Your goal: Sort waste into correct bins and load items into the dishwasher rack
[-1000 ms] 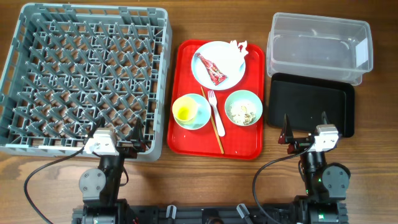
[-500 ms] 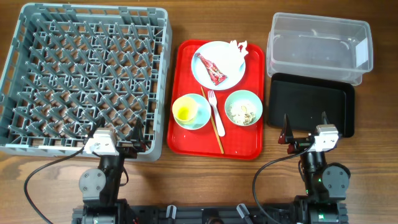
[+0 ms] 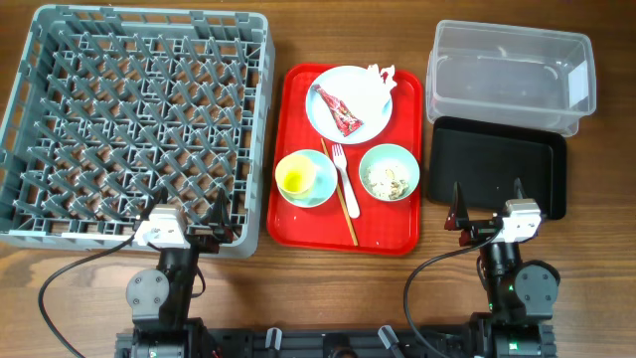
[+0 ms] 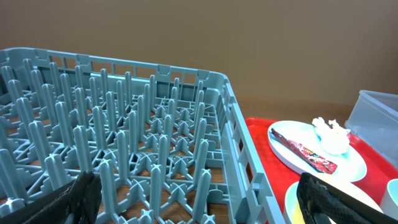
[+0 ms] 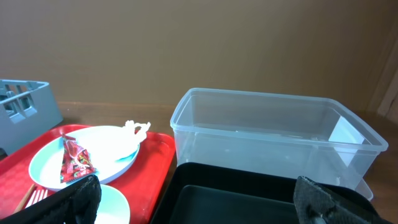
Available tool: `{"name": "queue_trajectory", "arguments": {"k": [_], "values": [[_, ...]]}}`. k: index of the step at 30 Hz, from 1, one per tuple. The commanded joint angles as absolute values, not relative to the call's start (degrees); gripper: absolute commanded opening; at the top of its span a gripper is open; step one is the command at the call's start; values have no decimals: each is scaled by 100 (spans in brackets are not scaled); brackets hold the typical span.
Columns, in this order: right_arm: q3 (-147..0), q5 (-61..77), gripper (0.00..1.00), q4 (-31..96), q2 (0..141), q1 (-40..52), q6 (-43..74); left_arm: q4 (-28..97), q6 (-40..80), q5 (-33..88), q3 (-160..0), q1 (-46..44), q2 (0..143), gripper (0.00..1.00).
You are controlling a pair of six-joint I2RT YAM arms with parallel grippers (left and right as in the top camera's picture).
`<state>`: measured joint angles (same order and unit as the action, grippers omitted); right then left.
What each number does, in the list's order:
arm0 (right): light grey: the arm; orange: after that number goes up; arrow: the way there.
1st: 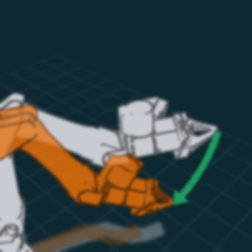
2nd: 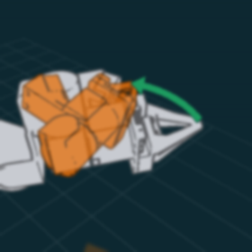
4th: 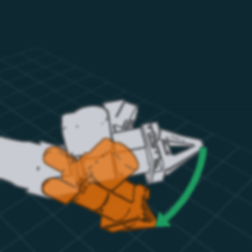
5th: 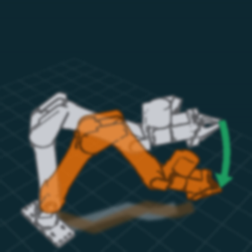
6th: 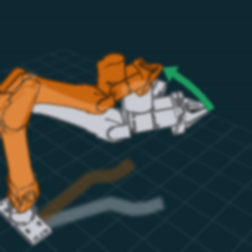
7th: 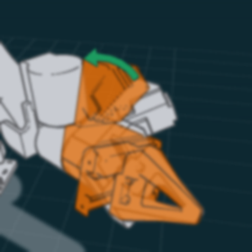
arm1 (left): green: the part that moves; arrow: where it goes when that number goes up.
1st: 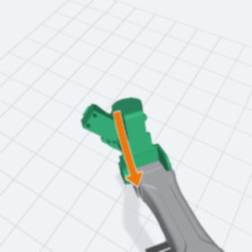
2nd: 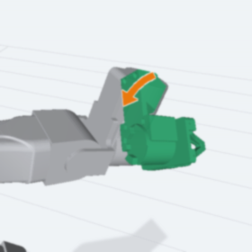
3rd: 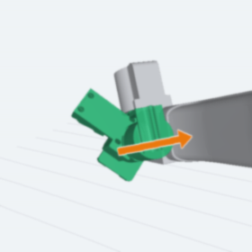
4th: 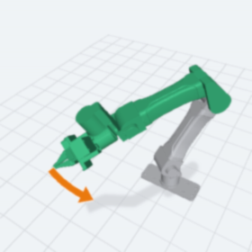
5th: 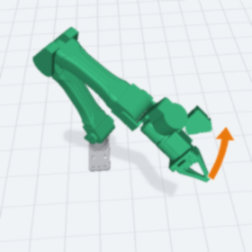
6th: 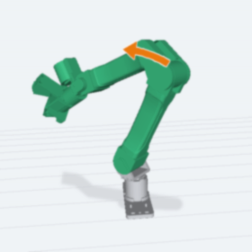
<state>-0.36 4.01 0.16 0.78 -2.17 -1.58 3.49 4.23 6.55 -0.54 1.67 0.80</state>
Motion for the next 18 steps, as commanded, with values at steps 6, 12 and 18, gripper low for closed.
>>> {"name": "queue_trajectory", "arguments": {"k": [6, 12, 18], "values": [[-54, 386, 100, 12, 89, -209, 513, 384, 499, 679, -34, 209, 172, 100], [-519, 384, 100, 342, 550, -209, 447, 397, 548, 679, -272, 209, 589, 100], [-1337, 587, 100, 399, 1787, -209, 460, 405, 545, 679, -972, 209, 1688, 100]]}}
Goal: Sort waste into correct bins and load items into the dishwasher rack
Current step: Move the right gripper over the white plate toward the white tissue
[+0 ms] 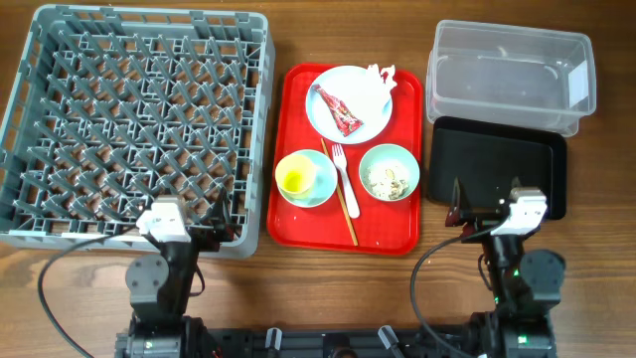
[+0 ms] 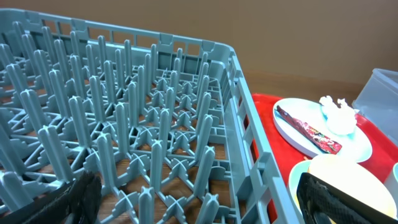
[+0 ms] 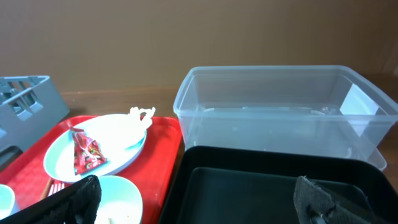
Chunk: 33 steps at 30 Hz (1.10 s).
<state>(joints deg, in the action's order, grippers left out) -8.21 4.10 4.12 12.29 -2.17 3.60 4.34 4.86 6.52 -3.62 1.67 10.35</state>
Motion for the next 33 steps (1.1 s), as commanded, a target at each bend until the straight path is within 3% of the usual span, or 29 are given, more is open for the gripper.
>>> {"name": "queue_trajectory", "arguments": {"k": [1, 9, 13, 14, 18, 33], "values": [[-1549, 633, 100, 414, 2123, -209, 456, 462, 548, 681, -1160, 209, 1973, 100], [-3479, 880, 100, 1306, 4510, -209, 403, 1710, 541, 681, -2825, 209, 3782, 100], [-4840, 1334, 100, 2493, 5822, -209, -23, 2611, 541, 681, -3699, 209, 4569, 100], [-5655, 1288, 100, 3304, 6464, -209, -43, 3192, 541, 681, -4215, 209, 4969, 100], [-6724, 1417, 100, 4029, 7214, -209, -14, 3931, 541, 681, -4941, 209, 5424, 100], [-6901, 1935, 100, 4047, 7367, -104, 423, 4062, 541, 681, -5048, 209, 5472, 100]]}}
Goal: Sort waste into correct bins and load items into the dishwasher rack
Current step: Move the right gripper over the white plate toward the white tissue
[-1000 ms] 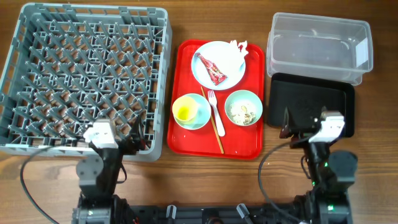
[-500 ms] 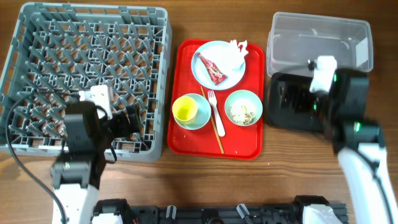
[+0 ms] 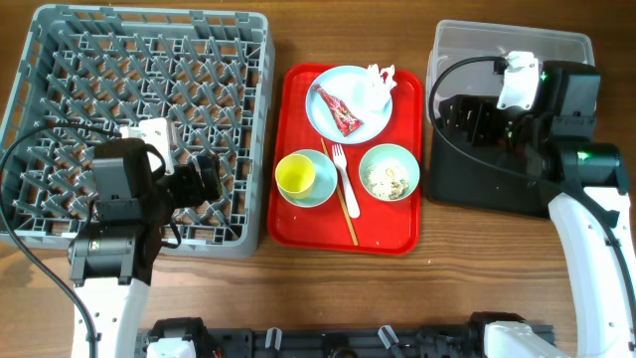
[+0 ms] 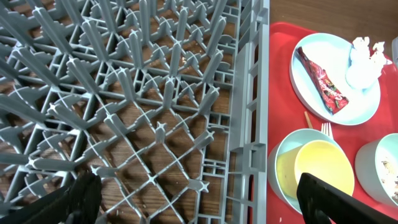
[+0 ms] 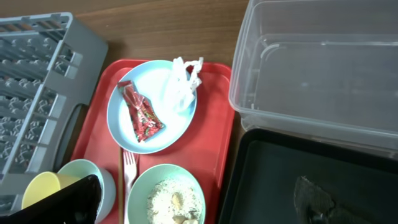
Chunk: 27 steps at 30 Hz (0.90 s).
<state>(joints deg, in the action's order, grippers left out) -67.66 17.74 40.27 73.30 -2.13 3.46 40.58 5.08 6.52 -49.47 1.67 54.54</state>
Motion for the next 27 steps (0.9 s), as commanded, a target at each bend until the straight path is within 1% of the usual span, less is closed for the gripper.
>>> {"name": "queue_trajectory", "arguments": {"k": [1, 8, 12, 18, 21, 27], "values": [[-6901, 1933, 100, 4053, 7367, -45, 397, 4062, 541, 681, -5048, 209, 5472, 100], [-7098, 1557, 100, 4077, 7395, 607, 475, 4060, 541, 681, -5048, 209, 5472, 100], [-7585, 1286, 100, 4211, 7699, 913, 642, 4058, 541, 681, -5048, 209, 5472, 100], [-8796, 1273, 100, 4475, 8652, 1210, 613, 4060, 541, 681, -5048, 209, 5472, 100], [-9284, 1026, 100, 4473, 9196, 1330, 626, 4073, 541, 681, -5048, 209, 5472, 100], [-9489, 211, 100, 4200, 10219, 1660, 899, 4080, 541, 681, -5048, 209, 5472, 100]]}}
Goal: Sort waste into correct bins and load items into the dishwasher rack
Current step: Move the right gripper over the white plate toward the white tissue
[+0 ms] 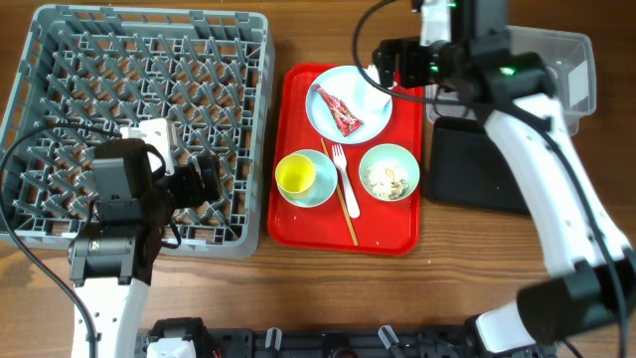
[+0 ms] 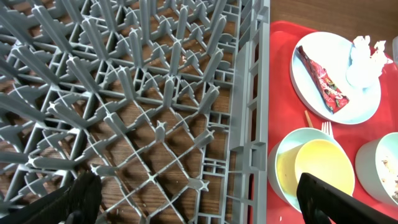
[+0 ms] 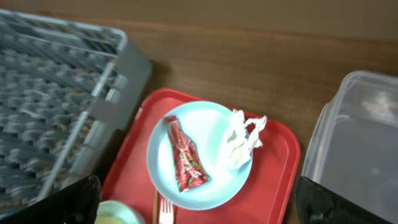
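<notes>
A red tray (image 1: 298, 214) holds a light blue plate (image 1: 363, 119) with a red wrapper (image 1: 339, 109) and a crumpled white napkin (image 1: 379, 85). It also holds a yellow cup (image 1: 296, 176) in a bowl, a white fork (image 1: 344, 179), a chopstick (image 1: 350, 214) and a bowl of food scraps (image 1: 389, 171). My right gripper (image 1: 393, 62) hangs open above the plate (image 3: 211, 180), empty. My left gripper (image 1: 204, 179) is open and empty over the right front part of the grey dishwasher rack (image 2: 124, 93).
A clear plastic bin (image 1: 566, 60) stands at the back right, and a black bin (image 1: 467, 169) lies in front of it, partly under my right arm. The rack's wall (image 3: 118, 93) borders the tray on the left.
My right gripper has moved left, from over the black and clear bins to above the plate at the tray's far end. The left arm has not moved.
Both grippers first sat open and low at the table's front edge, then slightly higher. Then the left one was over the rack and the right one over the bins. Now the right one is above the plate; nothing on the tray has moved.
</notes>
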Available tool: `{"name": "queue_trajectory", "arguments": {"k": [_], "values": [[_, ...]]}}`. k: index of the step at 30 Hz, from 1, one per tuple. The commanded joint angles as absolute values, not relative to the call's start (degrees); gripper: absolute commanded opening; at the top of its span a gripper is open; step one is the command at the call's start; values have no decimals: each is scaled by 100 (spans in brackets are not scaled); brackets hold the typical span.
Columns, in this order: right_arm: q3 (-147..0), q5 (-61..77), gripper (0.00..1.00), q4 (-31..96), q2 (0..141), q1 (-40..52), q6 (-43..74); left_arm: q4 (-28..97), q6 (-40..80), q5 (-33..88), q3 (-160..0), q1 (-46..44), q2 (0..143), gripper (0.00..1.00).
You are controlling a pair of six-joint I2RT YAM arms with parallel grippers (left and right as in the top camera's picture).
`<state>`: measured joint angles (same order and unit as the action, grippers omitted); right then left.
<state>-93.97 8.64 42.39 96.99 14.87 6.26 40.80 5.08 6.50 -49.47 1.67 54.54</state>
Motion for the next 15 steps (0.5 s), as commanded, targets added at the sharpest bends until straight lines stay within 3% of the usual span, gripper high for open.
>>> {"name": "queue_trajectory", "arguments": {"k": [1, 3, 7, 15], "values": [[-9489, 40, 100, 4191, 10372, 1708, 1024, 4080, 541, 681, -5048, 209, 5472, 100], [-9489, -169, 99, 4167, 10669, 1802, 1245, 4082, 541, 679, -5048, 209, 5472, 100], [-9487, -178, 90, 4025, 11268, 1975, 1463, 4084, 541, 681, -5048, 209, 5472, 100], [-9487, -200, 84, 3787, 12005, 2029, 2196, 4106, 541, 681, -5048, 209, 5472, 100]]}}
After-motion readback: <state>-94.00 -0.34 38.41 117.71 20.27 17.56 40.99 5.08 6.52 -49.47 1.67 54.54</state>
